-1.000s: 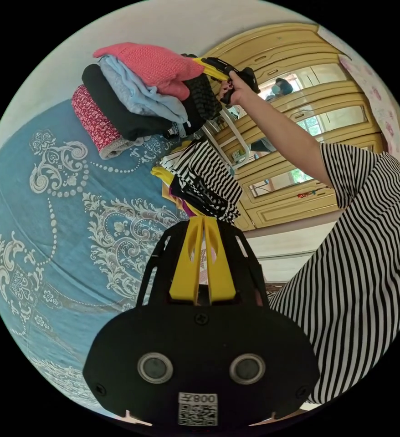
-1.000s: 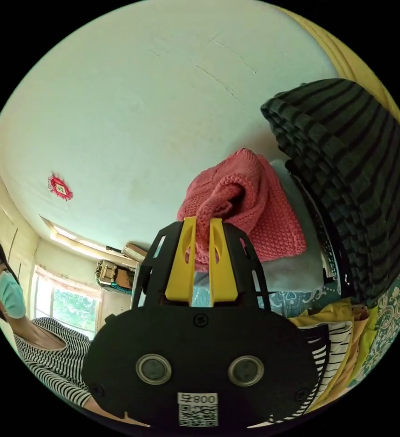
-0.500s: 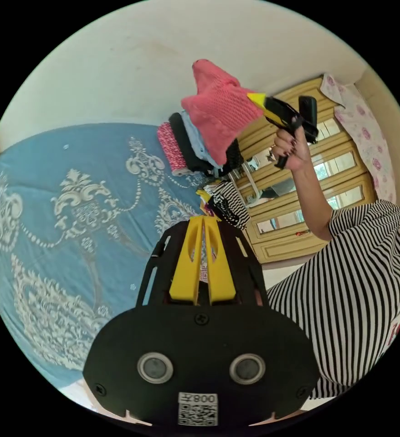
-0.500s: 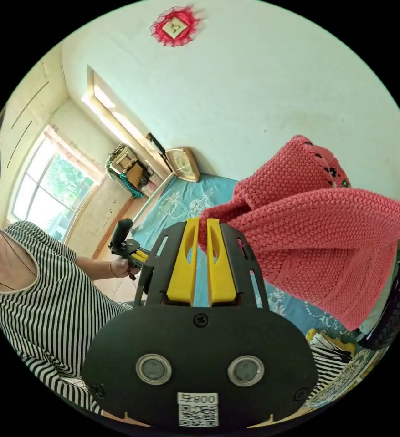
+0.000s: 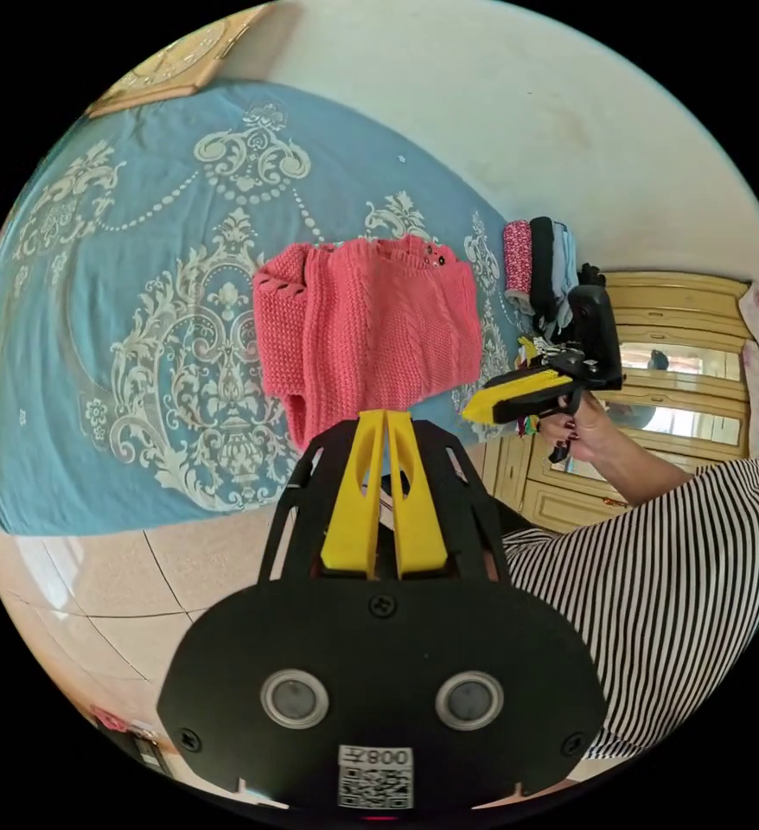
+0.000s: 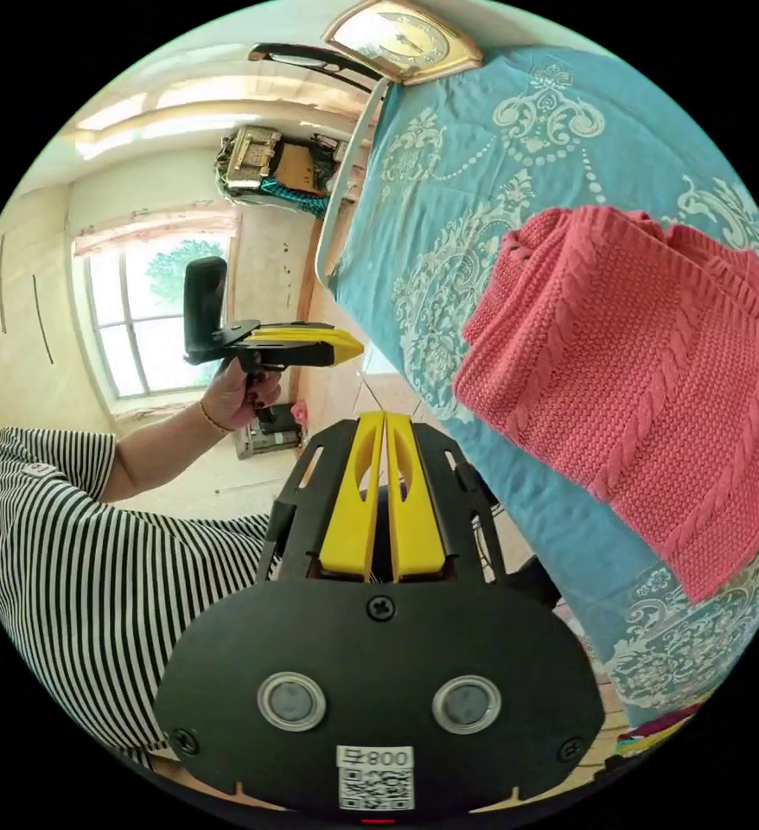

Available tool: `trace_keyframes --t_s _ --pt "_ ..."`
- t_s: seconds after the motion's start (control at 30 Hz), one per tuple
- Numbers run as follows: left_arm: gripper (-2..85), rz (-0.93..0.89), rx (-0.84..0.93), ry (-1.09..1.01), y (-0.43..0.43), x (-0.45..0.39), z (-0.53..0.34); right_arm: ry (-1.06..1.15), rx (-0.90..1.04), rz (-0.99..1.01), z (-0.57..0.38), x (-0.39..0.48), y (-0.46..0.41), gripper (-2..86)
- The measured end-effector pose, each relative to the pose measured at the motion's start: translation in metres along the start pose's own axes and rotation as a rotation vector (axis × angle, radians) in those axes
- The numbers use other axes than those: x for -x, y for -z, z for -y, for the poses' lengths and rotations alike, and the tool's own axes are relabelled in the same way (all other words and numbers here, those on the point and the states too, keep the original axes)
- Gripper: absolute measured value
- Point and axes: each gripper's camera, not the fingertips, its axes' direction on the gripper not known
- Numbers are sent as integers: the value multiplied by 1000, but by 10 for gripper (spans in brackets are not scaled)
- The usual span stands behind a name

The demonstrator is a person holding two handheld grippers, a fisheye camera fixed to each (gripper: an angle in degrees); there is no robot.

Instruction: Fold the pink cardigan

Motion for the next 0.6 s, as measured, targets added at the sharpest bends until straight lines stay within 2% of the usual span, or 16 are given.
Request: trace_keyframes --t_s 0.2,0.33,0.47,0.6 --pt "28 29 15 -48 -44 34 86 -227 -177 -199 19 -86 89 13" --pt "49 121 41 -16 -69 70 146 -410 -262 -379 35 -142 143 37" --pt "40 145 21 91 -77 116 178 -483 -352 -380 42 -173 171 60" --pt "21 122 20 108 -84 139 188 -498 -376 -369 53 -187 173 67"
